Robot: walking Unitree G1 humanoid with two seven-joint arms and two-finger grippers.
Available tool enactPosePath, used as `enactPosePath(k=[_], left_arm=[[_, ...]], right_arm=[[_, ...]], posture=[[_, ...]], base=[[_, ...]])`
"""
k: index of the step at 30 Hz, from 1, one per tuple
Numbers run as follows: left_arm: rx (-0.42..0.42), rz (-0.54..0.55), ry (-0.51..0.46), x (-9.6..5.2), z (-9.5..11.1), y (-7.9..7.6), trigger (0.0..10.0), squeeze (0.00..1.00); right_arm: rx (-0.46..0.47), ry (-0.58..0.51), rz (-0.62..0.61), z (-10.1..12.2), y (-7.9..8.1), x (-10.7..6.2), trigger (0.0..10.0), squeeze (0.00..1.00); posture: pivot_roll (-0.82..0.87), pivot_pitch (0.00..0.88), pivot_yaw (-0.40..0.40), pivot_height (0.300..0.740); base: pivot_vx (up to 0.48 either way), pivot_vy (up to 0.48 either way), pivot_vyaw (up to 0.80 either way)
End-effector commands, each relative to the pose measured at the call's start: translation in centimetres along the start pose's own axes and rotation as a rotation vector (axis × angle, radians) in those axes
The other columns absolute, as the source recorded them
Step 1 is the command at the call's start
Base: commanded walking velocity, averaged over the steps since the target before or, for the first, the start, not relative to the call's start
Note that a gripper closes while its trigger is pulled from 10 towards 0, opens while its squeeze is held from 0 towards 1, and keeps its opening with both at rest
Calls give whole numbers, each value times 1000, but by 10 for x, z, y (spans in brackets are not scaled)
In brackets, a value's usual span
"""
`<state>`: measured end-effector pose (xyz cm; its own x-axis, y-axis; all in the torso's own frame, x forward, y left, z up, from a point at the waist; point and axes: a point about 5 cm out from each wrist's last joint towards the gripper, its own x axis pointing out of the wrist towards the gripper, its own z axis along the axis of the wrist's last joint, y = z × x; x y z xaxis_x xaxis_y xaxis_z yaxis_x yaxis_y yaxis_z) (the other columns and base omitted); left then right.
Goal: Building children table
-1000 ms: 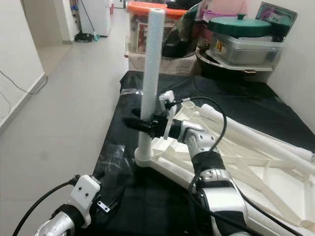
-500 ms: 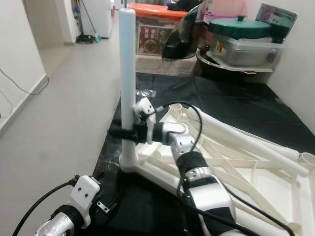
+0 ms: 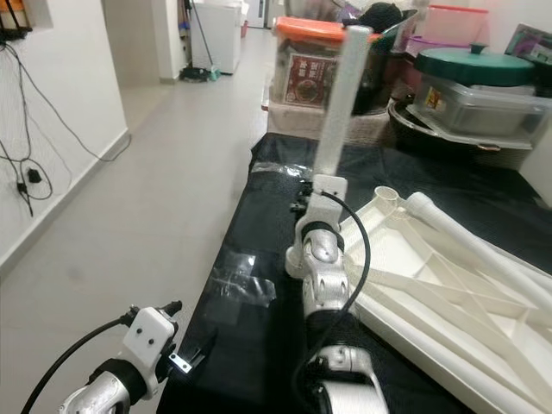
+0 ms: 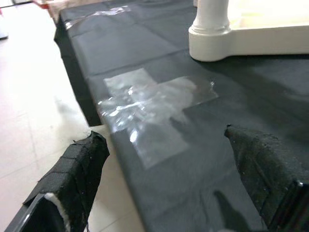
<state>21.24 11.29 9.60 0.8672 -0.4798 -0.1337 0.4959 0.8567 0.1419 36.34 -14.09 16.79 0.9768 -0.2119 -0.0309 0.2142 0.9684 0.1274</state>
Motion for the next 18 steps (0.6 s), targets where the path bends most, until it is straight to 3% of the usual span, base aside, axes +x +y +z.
enactPosePath(k=[1, 4, 5, 6, 7, 10, 11, 13, 15, 16, 17, 18], left_arm=[[-4, -8, 10, 0, -3, -2, 10000, 0], [-3, -6, 10, 0, -3, -2, 10000, 0], [-3, -5, 9, 0, -3, -2, 10000, 0], [-3, -3, 9, 0, -3, -2, 10000, 0], [-4, -2, 8, 0, -3, -2, 10000, 0], [-5, -2, 8, 0, -3, -2, 10000, 0], [-5, -2, 8, 0, -3, -2, 10000, 0], [-5, -2, 8, 0, -3, -2, 10000, 0], [-7, -6, 8, 0, -3, -2, 10000, 0], [-7, -6, 8, 0, -3, -2, 10000, 0], [-7, -7, 9, 0, -3, -3, 10000, 0], [-7, -7, 9, 0, -3, -3, 10000, 0]], right_arm=[[127, 87, 3, -19, 15, -8, 10000, 0], [157, 82, 55, -19, 25, -9, 10000, 0], [178, 53, 119, -16, 35, -9, 10000, 1000], [215, 31, 199, -12, 43, -7, 10000, 1000], [248, 7, 277, -6, 47, -6, 10000, 337], [282, -16, 353, 0, 48, -6, 10000, 337], [306, -29, 474, 6, 47, -5, 10000, 0], [306, -29, 474, 6, 47, -5, 10000, 0], [320, 22, 855, 12, 42, -8, 10000, 0], [320, 22, 855, 12, 42, -8, 10000, 0], [302, 52, 1009, 13, 38, -11, 10000, 0], [302, 52, 1009, 13, 38, -11, 10000, 0]], posture=[[154, 0, -92, 740], [154, 0, -92, 740], [151, 0, -92, 740], [152, 0, -93, 740], [151, 0, -95, 740], [151, 0, -95, 740], [151, 0, -93, 740], [151, 0, -93, 740], [145, 0, -87, 740], [145, 0, -87, 740], [145, 0, -87, 740], [145, 0, -87, 740]], base=[[0, 0, 0], [0, 0, 0], [0, 0, 0], [0, 0, 0], [0, 0, 0], [0, 0, 0], [0, 0, 0], [0, 0, 0], [0, 0, 0], [0, 0, 0], [0, 0, 0], [0, 0, 0]])
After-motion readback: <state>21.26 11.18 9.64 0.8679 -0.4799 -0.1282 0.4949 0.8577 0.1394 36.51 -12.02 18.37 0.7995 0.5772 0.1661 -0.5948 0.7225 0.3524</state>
